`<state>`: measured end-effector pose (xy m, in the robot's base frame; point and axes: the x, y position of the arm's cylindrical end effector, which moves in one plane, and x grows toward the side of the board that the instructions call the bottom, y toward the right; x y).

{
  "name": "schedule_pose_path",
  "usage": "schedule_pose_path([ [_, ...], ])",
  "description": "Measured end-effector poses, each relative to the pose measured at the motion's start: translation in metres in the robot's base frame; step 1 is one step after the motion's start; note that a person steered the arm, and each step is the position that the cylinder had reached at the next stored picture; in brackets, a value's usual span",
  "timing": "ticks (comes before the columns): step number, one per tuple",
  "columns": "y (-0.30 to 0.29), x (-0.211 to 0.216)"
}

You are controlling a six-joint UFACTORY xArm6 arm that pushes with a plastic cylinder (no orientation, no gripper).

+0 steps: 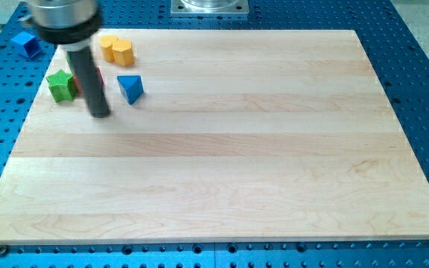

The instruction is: Adjust the green blocks to the top left of the red star

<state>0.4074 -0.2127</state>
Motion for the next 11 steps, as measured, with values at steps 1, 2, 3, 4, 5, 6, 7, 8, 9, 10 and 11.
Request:
schedule_pose_path([
  [1,-0.052,-0.023],
  [2,-0.086,-0.027],
  [3,-0.092,-0.027],
  [4,-0.067,-0.029],
  [5,-0.027,-0.045],
  [6,-0.033,-0.048],
  [7,-0.086,-0.027],
  [8,-0.081,-0.045],
  [9,-0.035,-0.070],
  [10,-0.075,-0.101],
  [11,-0.084,-0.131],
])
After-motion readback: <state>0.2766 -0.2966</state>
